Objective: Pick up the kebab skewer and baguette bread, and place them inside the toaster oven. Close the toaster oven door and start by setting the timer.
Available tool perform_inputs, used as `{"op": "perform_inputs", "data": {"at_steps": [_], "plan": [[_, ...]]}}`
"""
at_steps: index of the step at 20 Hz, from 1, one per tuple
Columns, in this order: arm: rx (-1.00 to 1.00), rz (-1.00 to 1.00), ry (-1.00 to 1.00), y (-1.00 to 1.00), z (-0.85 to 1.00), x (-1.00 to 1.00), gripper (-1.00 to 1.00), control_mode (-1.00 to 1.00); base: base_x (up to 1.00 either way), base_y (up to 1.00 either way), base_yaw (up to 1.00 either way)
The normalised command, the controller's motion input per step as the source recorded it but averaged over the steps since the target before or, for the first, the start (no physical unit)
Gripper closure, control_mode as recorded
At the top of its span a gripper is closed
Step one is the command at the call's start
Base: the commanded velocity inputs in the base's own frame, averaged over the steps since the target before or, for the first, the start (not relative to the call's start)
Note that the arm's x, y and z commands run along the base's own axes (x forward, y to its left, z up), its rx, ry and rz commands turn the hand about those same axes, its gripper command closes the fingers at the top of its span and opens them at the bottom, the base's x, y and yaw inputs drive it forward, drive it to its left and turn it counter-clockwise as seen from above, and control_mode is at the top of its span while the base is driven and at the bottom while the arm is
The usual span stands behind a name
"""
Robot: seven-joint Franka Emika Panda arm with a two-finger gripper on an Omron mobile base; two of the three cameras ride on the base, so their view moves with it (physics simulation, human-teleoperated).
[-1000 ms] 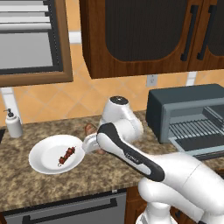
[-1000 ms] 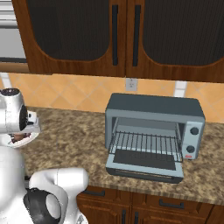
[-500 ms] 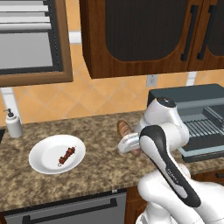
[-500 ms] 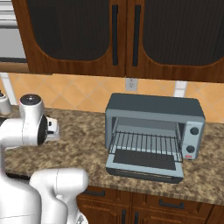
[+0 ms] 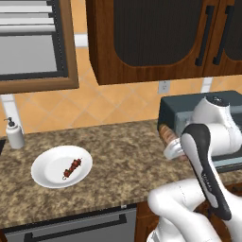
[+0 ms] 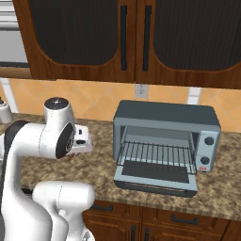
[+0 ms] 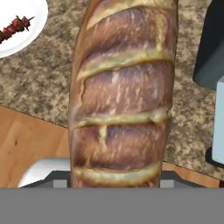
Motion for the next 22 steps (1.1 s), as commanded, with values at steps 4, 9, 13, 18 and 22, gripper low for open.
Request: {"op": "perform_inputs", "data": {"at_steps": [4,9,13,18,22], "plan": [[-0.07,-0.07,0.0,-0.97,0.08,-0.02,1.0,-1.0,0.0,0.0,0.0],[-0.09,-0.08,0.0,-0.97,-0.01,0.01,1.0,-1.0,0.0,0.0,0.0],[-0.05,-0.09,0.0,-0.71,-0.01,0.16,1.0,-1.0,0.0,0.0,0.0],[0.0,-0.12,0.0,-0.34,-0.1,0.34,1.0,-1.0,0.0,0.0,0.0],[0.0,-0.05,0.0,-0.34,-0.18,0.49,1.0,-1.0,0.0,0.0,0.0]]}}
